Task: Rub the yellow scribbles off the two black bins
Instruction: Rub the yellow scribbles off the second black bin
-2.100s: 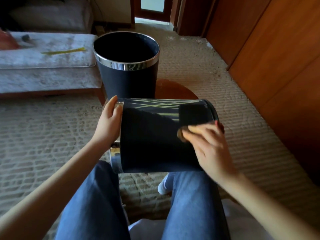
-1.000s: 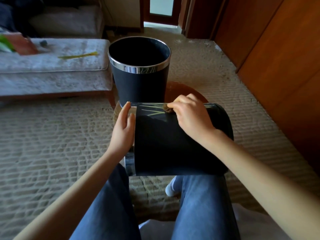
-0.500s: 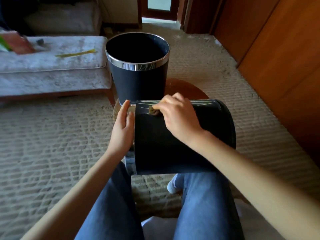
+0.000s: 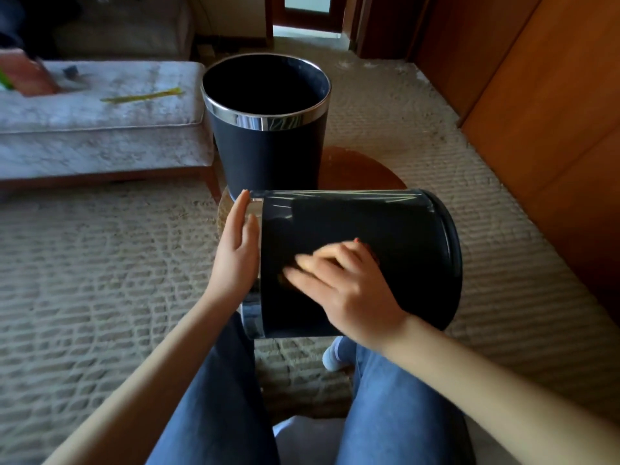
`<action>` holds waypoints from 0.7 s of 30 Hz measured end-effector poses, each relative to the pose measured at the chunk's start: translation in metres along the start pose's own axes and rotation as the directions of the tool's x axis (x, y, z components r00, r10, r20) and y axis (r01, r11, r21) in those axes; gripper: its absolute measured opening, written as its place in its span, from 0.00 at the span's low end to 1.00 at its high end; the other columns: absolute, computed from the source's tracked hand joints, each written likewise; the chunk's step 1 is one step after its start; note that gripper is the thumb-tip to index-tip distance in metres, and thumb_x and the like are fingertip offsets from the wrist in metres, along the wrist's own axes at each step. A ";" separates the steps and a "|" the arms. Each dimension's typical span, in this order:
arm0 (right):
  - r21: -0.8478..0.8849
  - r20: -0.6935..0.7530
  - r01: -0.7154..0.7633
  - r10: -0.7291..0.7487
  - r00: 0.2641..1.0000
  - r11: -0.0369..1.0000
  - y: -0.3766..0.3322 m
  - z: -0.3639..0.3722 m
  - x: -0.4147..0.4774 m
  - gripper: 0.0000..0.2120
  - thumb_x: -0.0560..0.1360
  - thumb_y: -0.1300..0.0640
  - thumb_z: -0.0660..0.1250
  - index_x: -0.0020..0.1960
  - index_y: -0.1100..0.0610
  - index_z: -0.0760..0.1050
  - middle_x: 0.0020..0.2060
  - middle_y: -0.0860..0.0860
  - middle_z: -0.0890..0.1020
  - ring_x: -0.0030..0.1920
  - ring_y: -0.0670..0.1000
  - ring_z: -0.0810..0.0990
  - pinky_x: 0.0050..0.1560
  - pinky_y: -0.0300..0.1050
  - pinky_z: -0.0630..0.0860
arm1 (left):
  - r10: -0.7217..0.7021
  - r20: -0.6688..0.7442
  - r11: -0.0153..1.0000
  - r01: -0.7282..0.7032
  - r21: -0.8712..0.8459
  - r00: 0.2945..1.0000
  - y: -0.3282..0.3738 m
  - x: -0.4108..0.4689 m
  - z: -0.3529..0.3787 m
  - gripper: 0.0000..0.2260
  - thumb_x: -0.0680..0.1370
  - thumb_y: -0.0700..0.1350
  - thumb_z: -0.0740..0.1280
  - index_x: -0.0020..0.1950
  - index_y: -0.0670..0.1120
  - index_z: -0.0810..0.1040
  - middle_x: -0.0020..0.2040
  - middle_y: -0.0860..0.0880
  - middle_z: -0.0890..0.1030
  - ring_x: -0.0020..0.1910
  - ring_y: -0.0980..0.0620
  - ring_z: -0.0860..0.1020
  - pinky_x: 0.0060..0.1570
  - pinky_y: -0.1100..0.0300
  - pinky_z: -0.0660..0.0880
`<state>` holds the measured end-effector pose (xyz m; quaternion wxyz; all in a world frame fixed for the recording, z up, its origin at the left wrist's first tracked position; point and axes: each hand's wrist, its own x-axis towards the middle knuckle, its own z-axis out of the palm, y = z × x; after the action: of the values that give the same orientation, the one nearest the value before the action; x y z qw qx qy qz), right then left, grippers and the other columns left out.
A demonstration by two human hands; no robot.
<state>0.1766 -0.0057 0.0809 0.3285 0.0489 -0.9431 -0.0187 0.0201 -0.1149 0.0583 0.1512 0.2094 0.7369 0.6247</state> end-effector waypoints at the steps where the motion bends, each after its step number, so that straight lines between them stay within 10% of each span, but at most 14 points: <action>1: 0.006 0.002 -0.050 0.050 0.999 0.999 0.001 0.004 0.013 0.12 0.80 0.65 0.63 0.55 0.56 0.83 0.50 0.52 0.84 0.47 0.56 0.80 0.49 0.52 0.73 | -0.002 -0.001 1.000 0.002 0.000 1.000 0.000 0.001 0.000 0.20 0.85 0.47 0.55 0.78 0.51 0.63 0.75 0.48 0.70 0.75 0.49 0.67 0.75 0.47 0.61; 5: -0.004 0.158 -0.294 0.291 0.944 0.956 0.020 0.023 0.076 0.14 0.73 0.69 0.63 0.52 0.56 0.83 0.43 0.53 0.81 0.44 0.60 0.75 0.42 0.55 0.74 | -0.020 0.020 1.000 0.019 0.017 1.000 0.003 0.006 0.002 0.21 0.85 0.47 0.53 0.79 0.51 0.62 0.75 0.45 0.69 0.75 0.47 0.67 0.75 0.45 0.62; 11: -0.035 0.474 -0.436 0.399 0.785 0.899 0.055 0.046 0.134 0.16 0.79 0.64 0.62 0.62 0.52 0.79 0.57 0.53 0.80 0.58 0.60 0.76 0.56 0.56 0.76 | -0.105 0.056 0.994 0.103 0.036 0.993 0.004 0.000 -0.001 0.23 0.82 0.49 0.52 0.79 0.56 0.60 0.74 0.36 0.68 0.73 0.33 0.65 0.72 0.35 0.62; 17: 0.058 0.107 -0.317 0.310 0.945 0.947 0.070 0.000 0.060 0.15 0.74 0.70 0.68 0.58 0.60 0.81 0.48 0.56 0.82 0.43 0.60 0.81 0.39 0.55 0.80 | -0.345 0.037 0.938 0.343 0.054 0.938 0.030 0.045 0.002 0.12 0.81 0.48 0.57 0.44 0.43 0.75 0.38 0.44 0.76 0.38 0.41 0.79 0.39 0.54 0.75; 21: -0.047 -0.025 -0.348 0.347 0.938 0.936 0.089 -0.043 0.011 0.11 0.79 0.64 0.63 0.59 0.59 0.80 0.51 0.54 0.82 0.43 0.58 0.82 0.35 0.51 0.80 | -0.441 0.025 0.896 0.442 -0.038 0.897 0.031 0.070 0.010 0.13 0.81 0.50 0.63 0.41 0.44 0.73 0.28 0.47 0.68 0.15 0.56 0.65 0.19 0.71 0.58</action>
<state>0.1881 0.0811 0.1275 0.3354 -0.1266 -0.9334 0.0159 -0.0320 -0.0676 0.0898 0.2992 0.0385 0.7503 0.5882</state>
